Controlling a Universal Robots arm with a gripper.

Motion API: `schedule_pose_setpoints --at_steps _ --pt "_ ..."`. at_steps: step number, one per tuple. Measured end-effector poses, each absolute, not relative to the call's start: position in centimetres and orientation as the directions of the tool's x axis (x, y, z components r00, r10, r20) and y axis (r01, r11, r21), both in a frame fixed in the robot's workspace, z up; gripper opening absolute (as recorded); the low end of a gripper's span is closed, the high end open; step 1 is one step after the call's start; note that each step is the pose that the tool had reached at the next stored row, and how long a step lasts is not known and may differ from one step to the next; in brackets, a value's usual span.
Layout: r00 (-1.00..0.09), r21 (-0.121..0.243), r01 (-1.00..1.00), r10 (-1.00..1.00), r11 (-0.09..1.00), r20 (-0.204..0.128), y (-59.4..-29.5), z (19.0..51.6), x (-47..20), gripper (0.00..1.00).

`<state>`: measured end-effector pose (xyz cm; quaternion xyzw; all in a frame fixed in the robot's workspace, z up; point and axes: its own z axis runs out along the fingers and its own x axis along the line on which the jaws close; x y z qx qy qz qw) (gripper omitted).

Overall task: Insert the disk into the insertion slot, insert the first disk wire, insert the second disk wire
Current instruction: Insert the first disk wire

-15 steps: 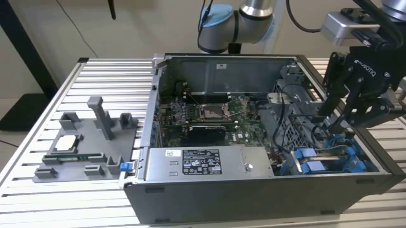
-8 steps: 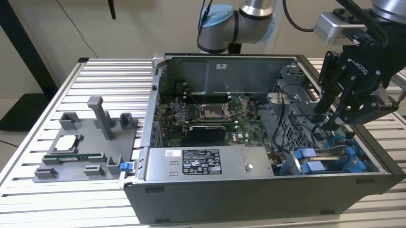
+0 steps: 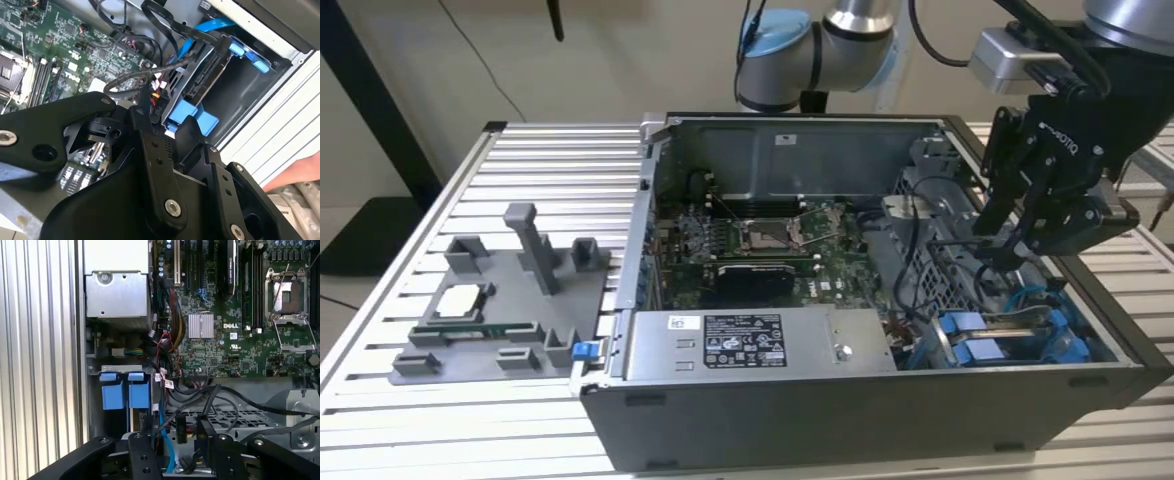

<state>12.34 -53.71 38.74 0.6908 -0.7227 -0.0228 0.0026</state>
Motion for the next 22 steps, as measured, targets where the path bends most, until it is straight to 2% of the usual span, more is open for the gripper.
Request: schedule_pose_setpoints --at_steps 6,22 --pt "-0.046 0.036 -0.998 -0.998 0.044 -0.033 -53.70 38.62 12.34 1.00" --pt "-0.045 0.038 -0.998 -0.994 0.041 -0.097 -53.83 38.58 12.53 1.00"
